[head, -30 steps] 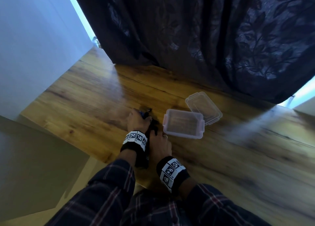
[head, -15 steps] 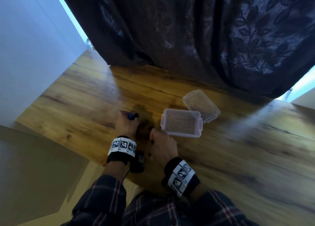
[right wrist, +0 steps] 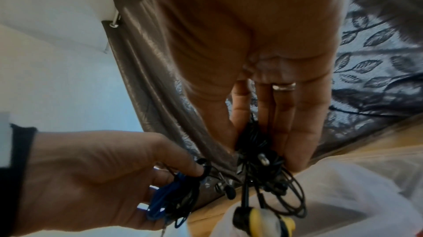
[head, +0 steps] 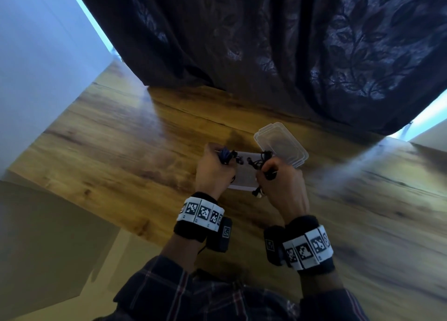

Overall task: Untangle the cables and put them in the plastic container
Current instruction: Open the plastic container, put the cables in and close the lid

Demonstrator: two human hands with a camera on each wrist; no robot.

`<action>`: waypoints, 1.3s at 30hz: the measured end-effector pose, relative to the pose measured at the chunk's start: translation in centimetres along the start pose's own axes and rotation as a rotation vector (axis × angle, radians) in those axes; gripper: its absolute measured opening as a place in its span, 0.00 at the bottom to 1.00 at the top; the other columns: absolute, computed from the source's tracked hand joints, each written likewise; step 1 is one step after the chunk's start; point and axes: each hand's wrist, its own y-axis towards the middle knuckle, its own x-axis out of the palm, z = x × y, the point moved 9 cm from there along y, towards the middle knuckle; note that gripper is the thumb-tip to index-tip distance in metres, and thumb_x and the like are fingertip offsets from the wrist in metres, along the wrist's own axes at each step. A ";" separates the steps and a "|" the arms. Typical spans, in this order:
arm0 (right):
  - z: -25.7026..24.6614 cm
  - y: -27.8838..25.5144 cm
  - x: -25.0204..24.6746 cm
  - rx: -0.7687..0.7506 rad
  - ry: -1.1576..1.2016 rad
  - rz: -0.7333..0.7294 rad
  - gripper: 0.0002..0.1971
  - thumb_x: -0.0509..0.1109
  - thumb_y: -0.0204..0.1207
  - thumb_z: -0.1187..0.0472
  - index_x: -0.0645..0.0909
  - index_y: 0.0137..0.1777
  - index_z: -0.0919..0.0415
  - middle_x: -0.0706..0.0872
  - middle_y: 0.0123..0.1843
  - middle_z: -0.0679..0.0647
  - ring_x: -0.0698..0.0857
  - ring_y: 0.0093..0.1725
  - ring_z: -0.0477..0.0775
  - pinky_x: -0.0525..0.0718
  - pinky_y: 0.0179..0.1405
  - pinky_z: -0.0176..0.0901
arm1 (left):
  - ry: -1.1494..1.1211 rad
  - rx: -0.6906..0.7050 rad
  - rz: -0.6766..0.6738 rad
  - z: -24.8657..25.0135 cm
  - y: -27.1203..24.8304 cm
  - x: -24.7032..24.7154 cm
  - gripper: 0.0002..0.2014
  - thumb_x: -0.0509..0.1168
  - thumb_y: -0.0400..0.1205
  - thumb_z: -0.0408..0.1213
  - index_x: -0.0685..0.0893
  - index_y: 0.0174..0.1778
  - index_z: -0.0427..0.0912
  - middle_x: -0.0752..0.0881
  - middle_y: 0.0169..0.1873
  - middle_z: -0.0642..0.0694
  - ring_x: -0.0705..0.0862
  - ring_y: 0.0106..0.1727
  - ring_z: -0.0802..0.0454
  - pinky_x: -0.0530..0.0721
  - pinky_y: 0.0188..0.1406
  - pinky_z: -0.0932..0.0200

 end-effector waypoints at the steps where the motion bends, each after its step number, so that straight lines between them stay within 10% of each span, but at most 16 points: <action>1: 0.5 0.2 -0.2 0.018 0.003 -0.004 0.07 0.77 0.75 0.55 0.82 0.49 0.51 0.89 0.48 0.50 0.89 0.45 0.54 0.91 0.42 0.57 | 0.029 0.001 -0.014 0.3 -0.1 0.7 0.19 0.73 0.79 0.39 0.70 0.59 0.49 0.79 0.38 0.56 0.79 0.32 0.63 0.74 0.22 0.68; 21: 1.7 3.3 3.4 -0.024 -0.152 -0.123 0.03 0.69 0.80 0.65 0.79 0.52 0.62 0.86 0.46 0.60 0.87 0.41 0.62 0.85 0.33 0.52 | 0.230 -0.069 -0.089 1.5 0.8 5.9 0.22 0.73 0.75 0.36 0.71 0.59 0.41 0.85 0.54 0.40 0.87 0.52 0.41 0.84 0.35 0.51; 30: 0.9 3.2 4.6 -0.114 -0.310 -0.115 0.16 0.63 0.82 0.67 0.75 0.69 0.61 0.87 0.50 0.65 0.86 0.48 0.67 0.82 0.37 0.52 | 0.205 -0.043 -0.154 0.6 0.4 6.9 0.18 0.71 0.80 0.41 0.70 0.58 0.40 0.86 0.54 0.39 0.85 0.50 0.45 0.68 0.26 0.70; 39: 1.5 2.3 1.8 0.019 -0.214 0.029 0.23 0.69 0.78 0.65 0.68 0.72 0.60 0.88 0.50 0.64 0.87 0.48 0.70 0.76 0.33 0.51 | 0.465 0.083 -0.102 1.2 0.0 6.7 0.17 0.67 0.81 0.35 0.70 0.61 0.36 0.82 0.58 0.37 0.85 0.56 0.34 0.83 0.38 0.45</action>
